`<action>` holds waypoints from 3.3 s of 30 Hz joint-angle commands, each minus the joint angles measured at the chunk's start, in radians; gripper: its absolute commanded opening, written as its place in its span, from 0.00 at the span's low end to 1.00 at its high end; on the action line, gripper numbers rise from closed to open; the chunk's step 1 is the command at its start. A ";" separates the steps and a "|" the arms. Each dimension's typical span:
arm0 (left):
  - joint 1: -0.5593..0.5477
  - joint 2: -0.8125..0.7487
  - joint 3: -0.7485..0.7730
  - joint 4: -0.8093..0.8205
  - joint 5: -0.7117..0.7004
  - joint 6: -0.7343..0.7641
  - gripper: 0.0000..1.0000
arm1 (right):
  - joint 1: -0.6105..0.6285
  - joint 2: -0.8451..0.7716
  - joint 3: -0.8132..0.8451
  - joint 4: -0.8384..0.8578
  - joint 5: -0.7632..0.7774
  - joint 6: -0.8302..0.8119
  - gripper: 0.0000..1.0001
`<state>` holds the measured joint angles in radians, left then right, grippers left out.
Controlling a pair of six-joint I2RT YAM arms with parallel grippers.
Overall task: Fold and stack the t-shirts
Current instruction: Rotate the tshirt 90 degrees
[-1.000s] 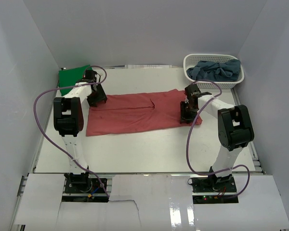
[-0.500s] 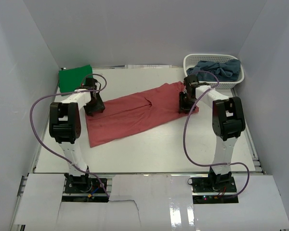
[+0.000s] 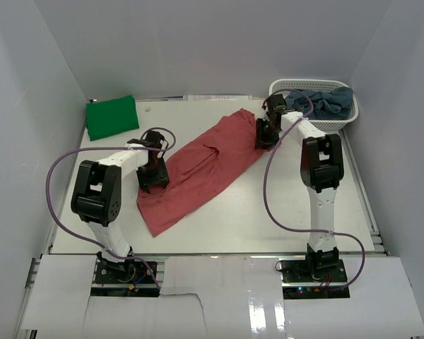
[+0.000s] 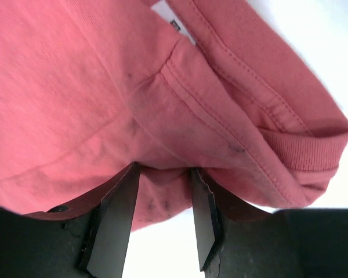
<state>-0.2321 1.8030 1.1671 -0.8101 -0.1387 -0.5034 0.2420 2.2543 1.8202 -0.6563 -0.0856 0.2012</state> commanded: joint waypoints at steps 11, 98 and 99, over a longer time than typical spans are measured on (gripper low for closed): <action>-0.107 -0.108 -0.162 -0.064 0.137 -0.086 0.69 | -0.030 0.220 0.350 0.011 -0.184 0.032 0.50; -0.075 0.467 0.858 0.264 0.557 0.109 0.68 | 0.014 -0.038 -0.160 0.537 -0.565 0.285 0.82; -0.066 0.484 0.858 0.275 0.565 0.108 0.68 | 0.014 -0.032 -0.162 0.546 -0.575 0.293 0.82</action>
<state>-0.3218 2.3135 1.9785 -0.5705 0.3847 -0.4004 0.2527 2.2105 1.6142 -0.1658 -0.6243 0.4721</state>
